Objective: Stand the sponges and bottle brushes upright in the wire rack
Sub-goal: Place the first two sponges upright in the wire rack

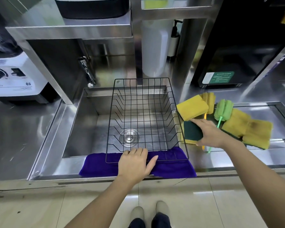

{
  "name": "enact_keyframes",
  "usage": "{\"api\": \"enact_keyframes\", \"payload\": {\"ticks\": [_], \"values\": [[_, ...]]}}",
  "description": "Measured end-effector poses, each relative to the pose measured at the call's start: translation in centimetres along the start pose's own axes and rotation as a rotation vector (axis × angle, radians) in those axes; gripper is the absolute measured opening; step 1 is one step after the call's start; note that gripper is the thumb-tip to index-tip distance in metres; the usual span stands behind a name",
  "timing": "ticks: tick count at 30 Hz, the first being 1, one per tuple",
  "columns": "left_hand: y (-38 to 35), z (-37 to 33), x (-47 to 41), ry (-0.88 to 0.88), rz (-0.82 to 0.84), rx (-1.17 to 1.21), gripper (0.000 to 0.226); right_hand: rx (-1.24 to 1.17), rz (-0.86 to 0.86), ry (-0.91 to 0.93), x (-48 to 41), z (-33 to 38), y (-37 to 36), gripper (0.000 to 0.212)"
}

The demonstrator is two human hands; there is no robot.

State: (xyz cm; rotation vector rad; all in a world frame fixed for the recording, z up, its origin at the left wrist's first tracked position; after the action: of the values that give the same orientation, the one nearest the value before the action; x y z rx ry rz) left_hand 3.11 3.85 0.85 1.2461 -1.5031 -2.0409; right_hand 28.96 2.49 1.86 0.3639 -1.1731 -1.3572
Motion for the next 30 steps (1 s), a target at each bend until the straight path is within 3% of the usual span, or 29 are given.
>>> {"api": "enact_keyframes", "payload": {"ticks": [3,6,11,15,30], "values": [[0.0,-0.1,0.2,-0.023,0.012,0.002,0.058,0.119,-0.133,-0.104,-0.2,-0.4,1.7,0.087],[0.1,-0.1,0.2,-0.02,0.023,-0.001,0.058,0.016,-0.314,-0.137,0.0,0.8,4.2,0.085],[0.0,-0.1,0.3,-0.028,0.005,0.007,0.052,-0.108,-0.48,0.053,0.0,6.8,6.5,0.089],[0.1,-0.1,0.4,-0.038,-0.015,0.028,0.058,-0.205,-0.338,0.185,-1.0,11.5,3.6,0.096],[0.3,-0.1,0.7,-0.034,-0.131,0.048,0.047,-0.133,0.159,0.275,-3.7,16.6,-9.2,0.092]]}}
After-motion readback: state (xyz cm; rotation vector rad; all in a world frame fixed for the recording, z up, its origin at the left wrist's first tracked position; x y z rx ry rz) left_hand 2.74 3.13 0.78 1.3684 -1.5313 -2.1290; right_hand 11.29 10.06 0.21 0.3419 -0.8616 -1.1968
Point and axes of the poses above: each hand's wrist, its own x-axis away from the middle knuckle, its own y-axis out of the back of the hand, z = x × y, the point moved 7 cm from there along -x, towards the middle knuckle, and after that the axes turned 8 degrees about -x, right-handed, at the moved point
